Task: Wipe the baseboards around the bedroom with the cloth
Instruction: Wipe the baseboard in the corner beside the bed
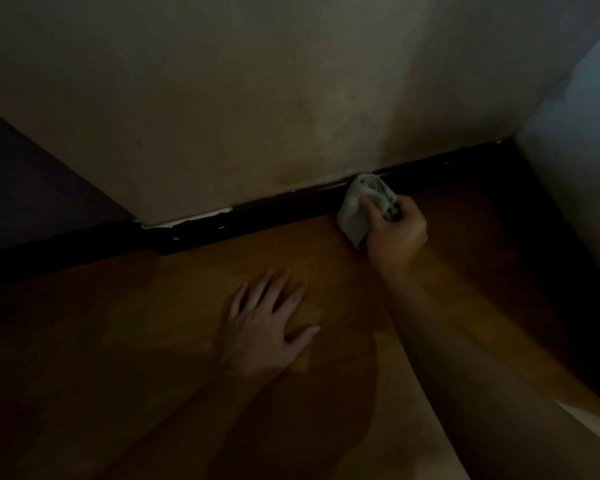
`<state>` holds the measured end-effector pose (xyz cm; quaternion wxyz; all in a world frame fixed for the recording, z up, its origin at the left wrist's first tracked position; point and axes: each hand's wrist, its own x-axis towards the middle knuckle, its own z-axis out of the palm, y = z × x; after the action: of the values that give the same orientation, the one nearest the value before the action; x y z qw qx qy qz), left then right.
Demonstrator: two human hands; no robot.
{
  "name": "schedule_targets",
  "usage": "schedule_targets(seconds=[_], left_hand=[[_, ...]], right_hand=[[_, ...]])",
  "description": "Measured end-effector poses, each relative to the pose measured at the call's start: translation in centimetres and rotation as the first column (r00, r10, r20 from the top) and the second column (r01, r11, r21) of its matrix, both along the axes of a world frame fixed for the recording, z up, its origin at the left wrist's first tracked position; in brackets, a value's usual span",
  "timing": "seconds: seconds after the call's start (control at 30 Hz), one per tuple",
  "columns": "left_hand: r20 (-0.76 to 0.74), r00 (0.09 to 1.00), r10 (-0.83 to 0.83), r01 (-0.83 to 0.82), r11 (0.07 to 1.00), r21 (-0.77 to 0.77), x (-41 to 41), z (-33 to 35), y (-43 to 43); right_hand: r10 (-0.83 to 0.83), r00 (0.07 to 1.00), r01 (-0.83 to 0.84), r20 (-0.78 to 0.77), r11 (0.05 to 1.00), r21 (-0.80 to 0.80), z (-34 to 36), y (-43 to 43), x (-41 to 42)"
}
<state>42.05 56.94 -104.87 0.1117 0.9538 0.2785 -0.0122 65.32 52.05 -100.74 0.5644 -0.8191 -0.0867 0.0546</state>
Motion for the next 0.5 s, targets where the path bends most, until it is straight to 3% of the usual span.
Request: schedule_targets(seconds=[0.2, 0.5], left_hand=[[-0.004, 1.0, -0.022, 0.022, 1.0, 0.017, 0.0, 0.2, 0.1], [-0.01, 0.999, -0.042, 0.042, 0.998, 0.045, 0.2, 0.1, 0.3]], right_hand=[[0.16, 0.987, -0.16, -0.003, 0.986, -0.042, -0.6, 1.4, -1.8], [-0.1, 0.993, 0.097, -0.064, 0.994, -0.045, -0.1, -1.6, 4.6]])
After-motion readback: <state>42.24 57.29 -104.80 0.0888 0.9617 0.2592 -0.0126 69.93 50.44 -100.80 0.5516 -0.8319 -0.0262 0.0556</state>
